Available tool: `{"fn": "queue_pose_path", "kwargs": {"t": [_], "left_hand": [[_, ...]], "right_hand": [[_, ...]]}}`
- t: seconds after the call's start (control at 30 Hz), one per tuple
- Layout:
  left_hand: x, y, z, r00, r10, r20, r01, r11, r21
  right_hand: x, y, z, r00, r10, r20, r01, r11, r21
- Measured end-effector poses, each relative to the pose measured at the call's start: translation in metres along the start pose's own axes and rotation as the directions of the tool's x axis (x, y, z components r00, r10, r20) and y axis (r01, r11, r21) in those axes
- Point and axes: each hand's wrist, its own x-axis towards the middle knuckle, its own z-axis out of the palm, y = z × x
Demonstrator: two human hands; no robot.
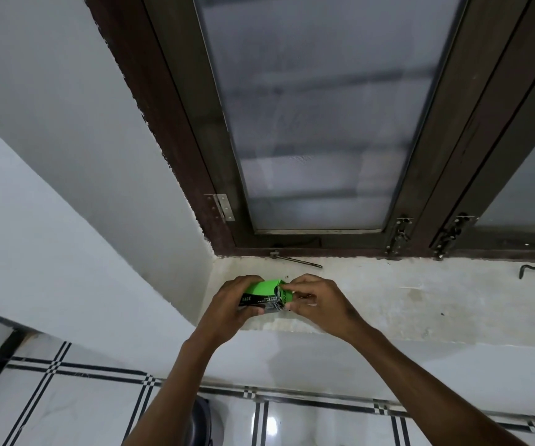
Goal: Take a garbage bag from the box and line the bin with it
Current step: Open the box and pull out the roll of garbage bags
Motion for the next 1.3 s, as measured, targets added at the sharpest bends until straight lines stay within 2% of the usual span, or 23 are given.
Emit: {"fn": "queue_pose_path", "kwargs": {"t": [0.13, 0.27, 0.4, 0.63, 0.8, 0.93, 1.1, 1.3], "left_hand": [[0.000, 0.001, 0.001, 1.000, -0.004, 0.002, 0.004, 1.000, 0.002], [-0.002, 0.001, 0.003, 1.000, -0.024, -0.002, 0.024, 1.000, 0.017], [-0.002, 0.002, 0.006, 0.999, -0.045, -0.019, 0.046, 0.997, 0.061], [-0.005, 0.007, 0.007, 0.999, -0.027, -0.041, 0.033, 0.989, 0.144], [-0.004, 0.014, 0.010, 0.993, -0.053, -0.104, 0.072, 0.979, 0.189], [-0.003, 0.023, 0.012, 0.990, -0.042, -0.138, 0.074, 0.969, 0.236], [0.002, 0.030, 0.016, 0.985, -0.024, -0.171, 0.079, 0.942, 0.325], [0.007, 0.037, 0.014, 0.986, -0.010, -0.164, 0.073, 0.922, 0.381]], "right_hand": [[0.001, -0.002, 0.002, 0.997, -0.066, -0.027, 0.061, 0.986, -0.157], [-0.001, -0.005, 0.006, 0.991, -0.079, -0.109, 0.049, 0.965, -0.256], [-0.002, -0.015, 0.010, 0.990, -0.065, -0.128, 0.029, 0.963, -0.269], [-0.002, -0.015, 0.013, 0.983, 0.156, -0.095, -0.170, 0.971, -0.167], [-0.006, -0.019, 0.015, 0.924, 0.272, -0.269, -0.285, 0.958, -0.010], [-0.010, -0.017, 0.022, 0.855, 0.384, -0.348, -0.353, 0.923, 0.153], [-0.014, -0.015, 0.025, 0.800, 0.482, -0.357, -0.362, 0.863, 0.353], [-0.014, -0.013, 0.013, 0.853, 0.461, -0.246, -0.314, 0.829, 0.463]]}}
